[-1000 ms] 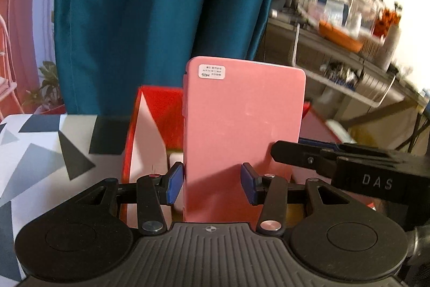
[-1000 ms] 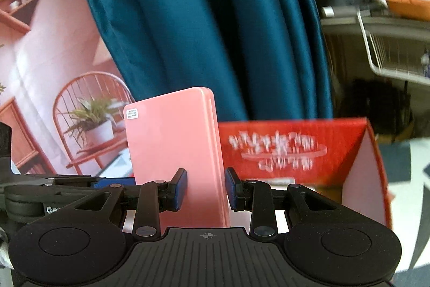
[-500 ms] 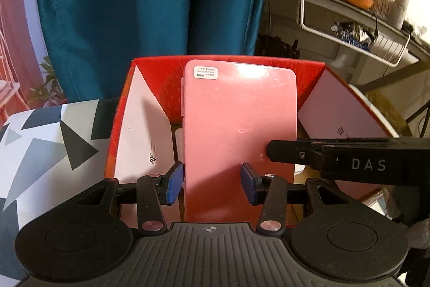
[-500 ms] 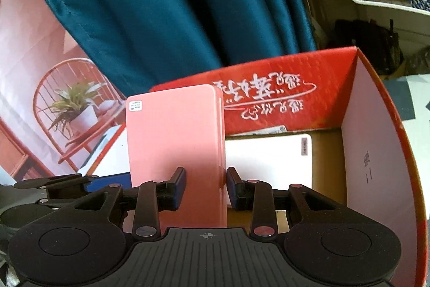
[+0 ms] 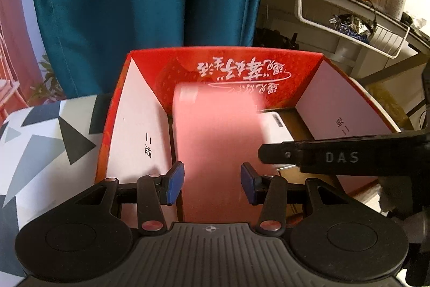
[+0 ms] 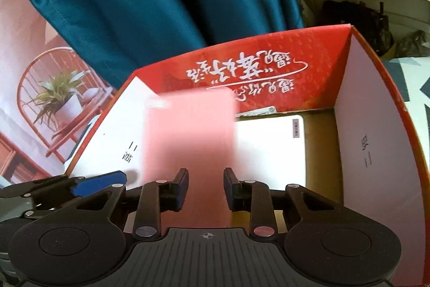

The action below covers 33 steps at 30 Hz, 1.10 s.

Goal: Organize rigid objects
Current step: 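Withdraw both grippers from the box toward the remaining small items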

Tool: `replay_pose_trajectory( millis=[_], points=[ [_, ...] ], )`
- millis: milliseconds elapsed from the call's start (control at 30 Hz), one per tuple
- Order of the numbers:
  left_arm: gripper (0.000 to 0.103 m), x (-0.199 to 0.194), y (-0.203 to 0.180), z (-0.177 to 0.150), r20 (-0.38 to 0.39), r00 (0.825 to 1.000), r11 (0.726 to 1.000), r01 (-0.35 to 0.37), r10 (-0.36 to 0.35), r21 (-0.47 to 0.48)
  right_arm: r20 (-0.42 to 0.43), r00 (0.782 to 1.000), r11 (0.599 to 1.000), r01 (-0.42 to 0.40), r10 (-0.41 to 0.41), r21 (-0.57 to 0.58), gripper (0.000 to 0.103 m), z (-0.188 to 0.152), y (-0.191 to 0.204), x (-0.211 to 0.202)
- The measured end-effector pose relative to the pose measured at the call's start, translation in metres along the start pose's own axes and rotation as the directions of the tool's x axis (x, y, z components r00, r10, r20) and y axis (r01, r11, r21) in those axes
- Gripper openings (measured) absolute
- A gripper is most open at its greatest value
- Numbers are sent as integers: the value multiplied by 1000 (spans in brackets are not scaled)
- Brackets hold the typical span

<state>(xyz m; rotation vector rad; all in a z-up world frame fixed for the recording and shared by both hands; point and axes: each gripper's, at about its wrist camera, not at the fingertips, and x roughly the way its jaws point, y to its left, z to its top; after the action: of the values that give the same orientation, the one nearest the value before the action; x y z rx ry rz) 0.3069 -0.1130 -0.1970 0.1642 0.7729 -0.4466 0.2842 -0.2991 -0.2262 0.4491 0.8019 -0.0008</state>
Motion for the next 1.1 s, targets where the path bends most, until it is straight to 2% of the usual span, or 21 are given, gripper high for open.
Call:
replay_pose_trajectory(
  millis=[267, 367, 433, 533, 600, 700, 1100],
  points=[
    [50, -22, -1, -2, 39, 999, 1000, -8, 8, 17, 19, 999, 998, 39, -38, -40, 32, -6, 10, -16],
    [60, -32, -2, -1, 61, 998, 1000, -17, 16, 17, 14, 993, 991, 115, -115, -61, 41, -7, 14, -23],
    [67, -39, -2, -1, 76, 997, 1000, -20, 19, 16, 26, 988, 986, 152, -151, -67, 57, -7, 15, -31],
    [80, -49, -3, -1, 94, 995, 999, -29, 27, 17, 57, 980, 977, 195, -191, -90, 74, -7, 20, -45],
    [95, -56, -3, -1, 104, 994, 999, -40, 38, 14, 74, 978, 974, 203, -197, -96, 83, -7, 22, -56],
    [101, -68, -3, -2, 117, 992, 999, -54, 54, -3, 96, 974, 973, 213, -204, -90, 102, -8, 24, -71],
    [103, -145, 3, -22, 203, 976, 994, -71, 86, -77, 203, 959, 964, 229, -199, -136, 103, -33, 46, -145]
  ],
)
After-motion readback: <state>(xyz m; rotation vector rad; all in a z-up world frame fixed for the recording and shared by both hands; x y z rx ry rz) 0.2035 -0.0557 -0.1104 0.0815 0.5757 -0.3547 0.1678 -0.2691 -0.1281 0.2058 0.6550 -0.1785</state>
